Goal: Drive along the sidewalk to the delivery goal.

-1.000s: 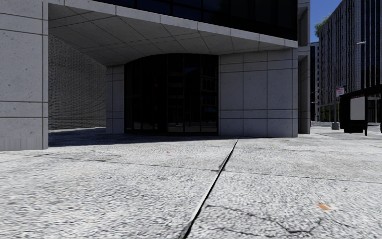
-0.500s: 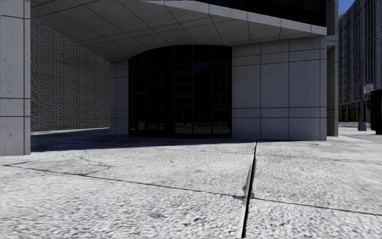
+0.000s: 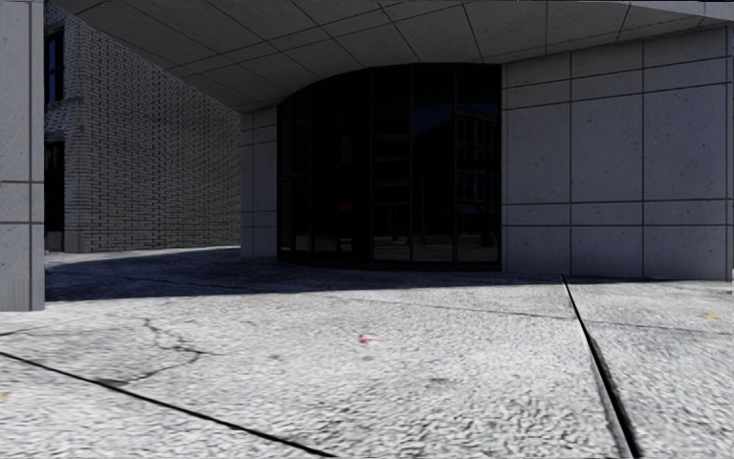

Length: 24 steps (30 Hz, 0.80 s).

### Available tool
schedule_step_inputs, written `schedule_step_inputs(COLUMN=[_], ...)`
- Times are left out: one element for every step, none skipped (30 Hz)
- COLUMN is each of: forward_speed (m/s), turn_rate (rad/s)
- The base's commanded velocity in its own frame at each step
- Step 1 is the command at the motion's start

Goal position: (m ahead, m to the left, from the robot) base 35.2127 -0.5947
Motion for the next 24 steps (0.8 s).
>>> schedule_step_inputs(forward_speed=[2.00,2.00,2.00,2.00,2.00,2.00,2.00,2.00,2.00,2.00,2.00,2.00,2.00,2.00,2.00,2.00,2.00,2.00,2.00,2.00,2.00,2.00,2.00,2.00], turn_rate=[0.36,0.36,0.36,0.36,0.36,0.36,0.36,0.36,0.36,0.36,0.36,0.36,0.36,0.36,0.36,0.36,0.36,0.36,0.37,0.37,0.37,0.38,0.39,0.39])
